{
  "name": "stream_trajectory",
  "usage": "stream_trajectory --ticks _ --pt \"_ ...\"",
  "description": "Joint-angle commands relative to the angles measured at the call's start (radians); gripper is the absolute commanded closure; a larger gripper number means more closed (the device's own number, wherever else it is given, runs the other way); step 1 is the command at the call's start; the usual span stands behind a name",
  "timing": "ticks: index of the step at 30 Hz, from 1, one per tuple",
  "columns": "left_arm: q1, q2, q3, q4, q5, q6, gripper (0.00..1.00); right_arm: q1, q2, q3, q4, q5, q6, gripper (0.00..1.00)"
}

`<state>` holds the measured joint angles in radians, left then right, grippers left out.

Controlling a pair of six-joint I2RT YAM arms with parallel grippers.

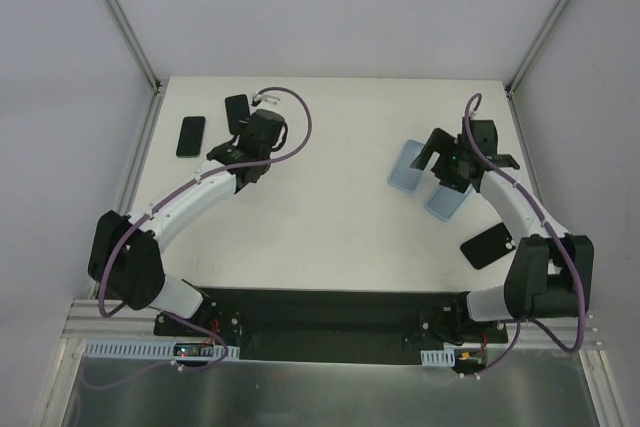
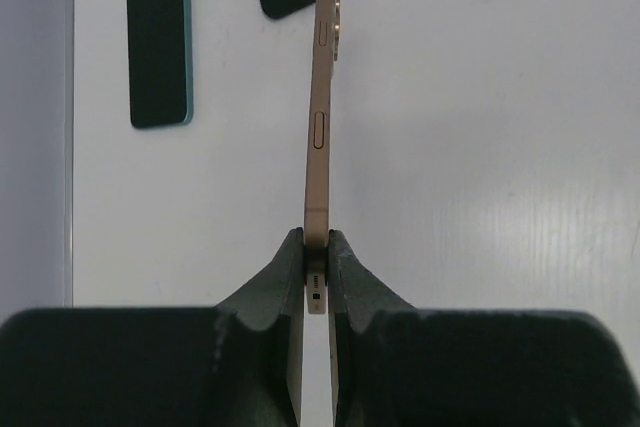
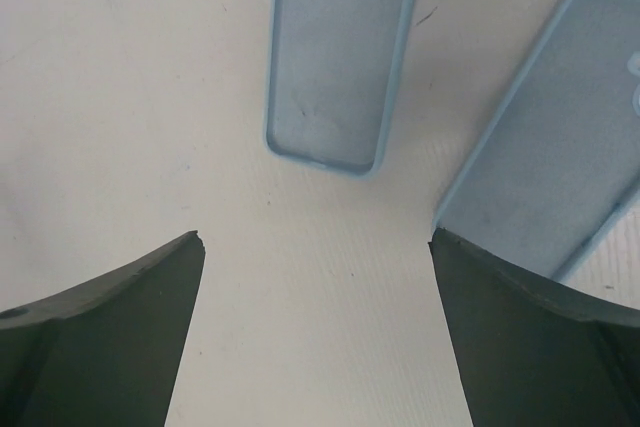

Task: Take the phone out of the phone case
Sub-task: Place the phone case at the center of the board, then place the phone at the center of the board.

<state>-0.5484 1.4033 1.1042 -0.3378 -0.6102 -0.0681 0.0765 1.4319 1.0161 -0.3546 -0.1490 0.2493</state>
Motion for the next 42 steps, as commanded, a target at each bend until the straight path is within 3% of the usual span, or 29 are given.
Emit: stream_trajectory --ticks 1,9,16,19,21,23,24,27,37,42 --pt "0.002 0.124 0.141 0.252 0.018 0.145 1.0 -0.001 -0.122 -0.059 -0.05 0.012 -0.018 0.02" --pt "0.002 0.406 0.219 0.624 0.018 0.456 1.0 -0.003 -0.286 -0.125 -0.135 0.016 -0.054 0.01" --pt "-0.001 0.575 0.287 0.734 0.003 0.554 1.0 -0.004 -0.358 -0.157 -0.176 0.019 -0.054 0.01" --pt "0.001 0.632 0.339 0.709 -0.046 0.554 1.0 -0.003 -0.366 -0.156 -0.182 0.017 -0.053 0.01" --pt "0.007 0.669 0.419 0.559 -0.018 0.502 1.0 -0.004 -0.366 -0.154 -0.182 0.017 -0.051 0.0" --pt "0.016 0.684 0.462 0.449 0.041 0.452 0.93 -0.004 -0.361 -0.145 -0.185 0.016 -0.05 0.0" --pt "0.019 0.688 0.462 0.439 0.052 0.444 0.83 -0.003 -0.36 -0.14 -0.187 0.017 -0.051 0.0" --pt "0.027 0.698 0.477 0.38 0.098 0.41 0.7 -0.003 -0.357 -0.122 -0.199 0.017 -0.056 0.0" --pt "0.042 0.704 0.503 0.266 0.139 0.338 0.61 -0.004 -0.396 -0.108 -0.238 0.029 -0.062 0.01" --pt "0.045 0.622 0.465 0.214 0.167 0.271 0.59 -0.004 -0.426 -0.1 -0.27 0.042 -0.07 0.0"
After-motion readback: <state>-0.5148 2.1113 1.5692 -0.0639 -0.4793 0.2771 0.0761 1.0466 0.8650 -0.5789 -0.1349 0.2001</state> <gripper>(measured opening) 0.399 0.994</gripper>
